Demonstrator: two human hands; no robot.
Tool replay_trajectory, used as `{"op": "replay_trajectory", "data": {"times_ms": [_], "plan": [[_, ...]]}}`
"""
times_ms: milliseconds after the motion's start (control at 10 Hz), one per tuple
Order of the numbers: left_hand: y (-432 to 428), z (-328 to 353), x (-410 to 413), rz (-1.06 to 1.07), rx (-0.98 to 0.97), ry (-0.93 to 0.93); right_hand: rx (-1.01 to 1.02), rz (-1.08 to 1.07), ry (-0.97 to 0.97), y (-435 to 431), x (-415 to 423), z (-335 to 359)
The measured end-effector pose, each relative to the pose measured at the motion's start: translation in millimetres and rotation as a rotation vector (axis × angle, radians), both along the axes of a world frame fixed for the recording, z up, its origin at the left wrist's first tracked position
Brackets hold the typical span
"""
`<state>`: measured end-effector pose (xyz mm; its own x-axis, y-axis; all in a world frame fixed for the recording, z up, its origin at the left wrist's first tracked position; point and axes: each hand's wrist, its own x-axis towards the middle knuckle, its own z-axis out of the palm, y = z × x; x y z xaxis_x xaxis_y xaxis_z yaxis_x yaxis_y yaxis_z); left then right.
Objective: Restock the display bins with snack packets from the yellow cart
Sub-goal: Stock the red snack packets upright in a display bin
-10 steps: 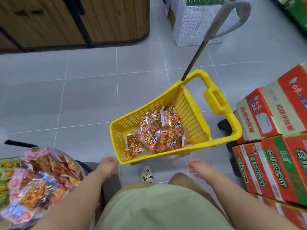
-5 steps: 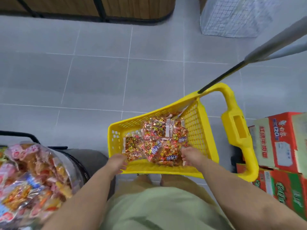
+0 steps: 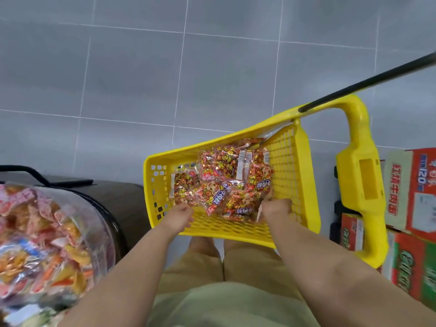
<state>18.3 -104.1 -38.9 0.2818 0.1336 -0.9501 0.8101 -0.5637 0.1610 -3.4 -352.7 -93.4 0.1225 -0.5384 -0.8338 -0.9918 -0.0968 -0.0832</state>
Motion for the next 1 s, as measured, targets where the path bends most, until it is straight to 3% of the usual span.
{"op": "replay_trajectory", "data": {"times_ms": [100, 200, 400, 500, 700, 800, 1000], "plan": [[2.8, -1.6, 3.3, 0.042, -0.017, 0.03, 0.011, 0.266, 0.15, 8.9, -0.9, 2.5], [5.5, -4.0, 9.7, 0.053, -0.003, 0.006, -0.014, 0.383, 0.106, 7.7, -3.3, 3.0], [-9.5, -0.3, 25.8, 0.091, -0.064, -0.003, -0.101, 0.558, -0.252, -4.9, -9.3, 23.7], [-28.8, 8.0, 38.9, 0.23, -0.2, 0.031, -0.092, 0.608, -0.664, -2.6, -11.4, 50.3], [-46.8, 21.3, 58.4, 0.542, -0.682, 0.256, -0.024, 1.18, -1.218, 32.7, 1.7, 90.2], [-38.7, 25.8, 60.7, 0.553, -0.82, 0.25, 0.04, 1.388, -1.253, 48.2, 6.5, 88.2], [-19.6, 18.3, 46.8, 0.602, -0.75, 0.136, 0.191, 1.357, -1.246, 58.6, 14.4, 73.7]]}}
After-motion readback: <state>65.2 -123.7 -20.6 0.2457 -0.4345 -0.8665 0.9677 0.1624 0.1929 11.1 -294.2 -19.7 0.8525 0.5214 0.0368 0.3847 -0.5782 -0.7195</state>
